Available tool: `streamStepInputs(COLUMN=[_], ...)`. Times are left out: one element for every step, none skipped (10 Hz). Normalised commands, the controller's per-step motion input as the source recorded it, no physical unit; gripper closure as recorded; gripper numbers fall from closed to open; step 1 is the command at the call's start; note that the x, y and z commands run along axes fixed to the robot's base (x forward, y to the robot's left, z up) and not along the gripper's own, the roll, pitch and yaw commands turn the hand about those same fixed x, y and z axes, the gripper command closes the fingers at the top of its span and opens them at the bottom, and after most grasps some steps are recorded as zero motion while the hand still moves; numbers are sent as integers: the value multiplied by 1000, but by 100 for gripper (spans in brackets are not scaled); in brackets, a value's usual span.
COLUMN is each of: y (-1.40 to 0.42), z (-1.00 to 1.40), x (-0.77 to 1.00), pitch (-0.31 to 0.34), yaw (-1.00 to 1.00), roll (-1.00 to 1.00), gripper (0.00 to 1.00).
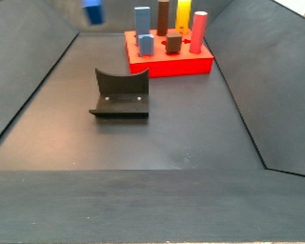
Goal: Pick up the rectangle object. Move up. Place the rectangle object on the fixture. Regrasp the rectangle object. Move to above the board. Insert the rectangle object.
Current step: Move to above the board.
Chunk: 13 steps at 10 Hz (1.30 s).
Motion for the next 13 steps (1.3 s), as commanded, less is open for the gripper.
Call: streamStepInputs(y=[-1000, -1000, -1000, -1000, -1000, -1000, -1000, -987, -604, -322, -154, -83, -39], z=[185, 173, 174, 180, 179, 183, 184, 190, 121, 64, 29, 24, 11], x=[-629, -647, -657, -681, -705, -741, -759, -813, -556, -364, -233, -164, -123], pitch=[-109, -118, -125, -132, -135, -140, -141, -147, -152, -154, -148, -144, -119], yaw=[-90, -93, -98, -104, -110, -120, -126, -133, -138, -138, -132, -125, -91], roll=[-1000, -1000, -1000, -1000, -1000, -1000, -1000, -1000, -1000, -1000, -1000, -967, -731], gripper=[100, 100, 100, 100, 100, 100, 100, 100, 100, 100, 100, 100, 100])
